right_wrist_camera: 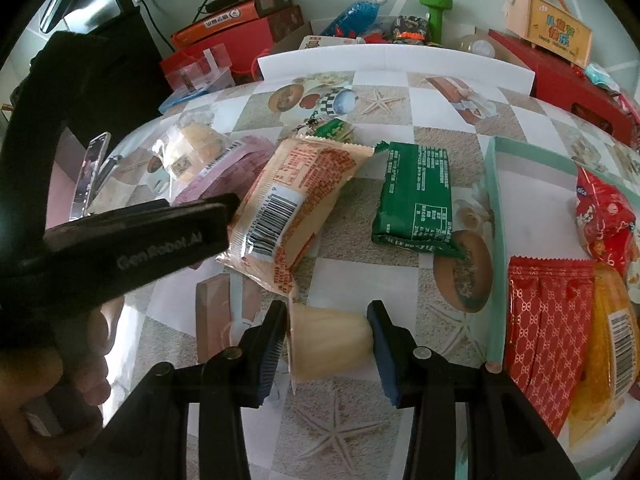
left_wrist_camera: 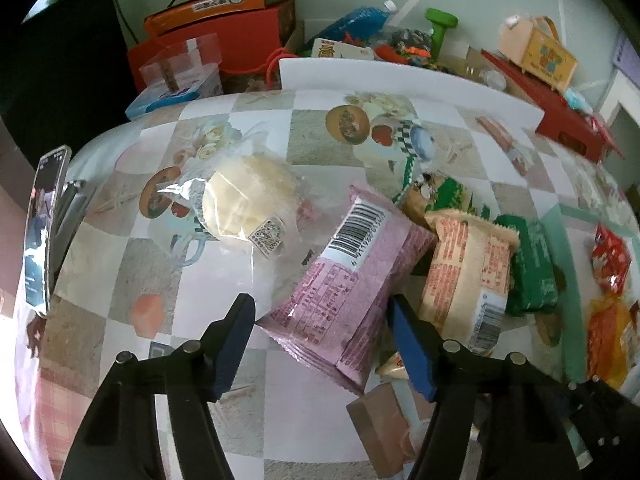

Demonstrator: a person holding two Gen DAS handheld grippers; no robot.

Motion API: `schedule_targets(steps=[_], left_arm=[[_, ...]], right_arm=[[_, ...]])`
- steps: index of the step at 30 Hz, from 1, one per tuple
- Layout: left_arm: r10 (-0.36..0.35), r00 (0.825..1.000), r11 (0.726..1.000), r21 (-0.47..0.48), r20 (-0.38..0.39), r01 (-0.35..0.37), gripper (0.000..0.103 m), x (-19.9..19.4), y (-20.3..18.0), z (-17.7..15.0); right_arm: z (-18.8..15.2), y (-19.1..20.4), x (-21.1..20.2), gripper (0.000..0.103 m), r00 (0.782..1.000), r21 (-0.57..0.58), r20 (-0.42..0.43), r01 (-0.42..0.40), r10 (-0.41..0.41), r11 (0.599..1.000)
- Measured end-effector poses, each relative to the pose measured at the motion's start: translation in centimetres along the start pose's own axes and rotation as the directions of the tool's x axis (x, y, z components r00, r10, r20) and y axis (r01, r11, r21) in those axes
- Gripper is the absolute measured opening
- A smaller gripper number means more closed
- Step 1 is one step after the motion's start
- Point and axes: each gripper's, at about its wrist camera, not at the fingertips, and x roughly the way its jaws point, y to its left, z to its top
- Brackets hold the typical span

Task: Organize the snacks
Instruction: 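Grasp the cream cup with right gripper while left grasps the pink bag, then lift both items and carry them over the tray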

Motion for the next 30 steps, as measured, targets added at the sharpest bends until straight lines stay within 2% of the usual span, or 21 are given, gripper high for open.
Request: schedule_targets(steps=[8,22,30], left_arm=[[0.011,1.000,1.000,0.002,-0.003,-0.011,0.060,-0.5,0.0,-0.1],[0.014,1.000,1.000,-0.007,0.012,-0.014,0.059,-1.8,-0.1,-0.8],[0.013,0.998,0.999,-0.033,0.066,-0.011,0.059,-4.0,0.5,-0.7]], right_arm=[[-0.1,0.1,0.0,0.044,1.000,-0.004,0.000,0.006,-0.006,1.000],[0.0,0.1,-1.5,0.040,0.999,-0.019,0.031,0.008,-0.007,1.000],[0.3,0.0,-3.8,0.040,0.994,-0.020,0.107,-0.002,0.004,1.000]])
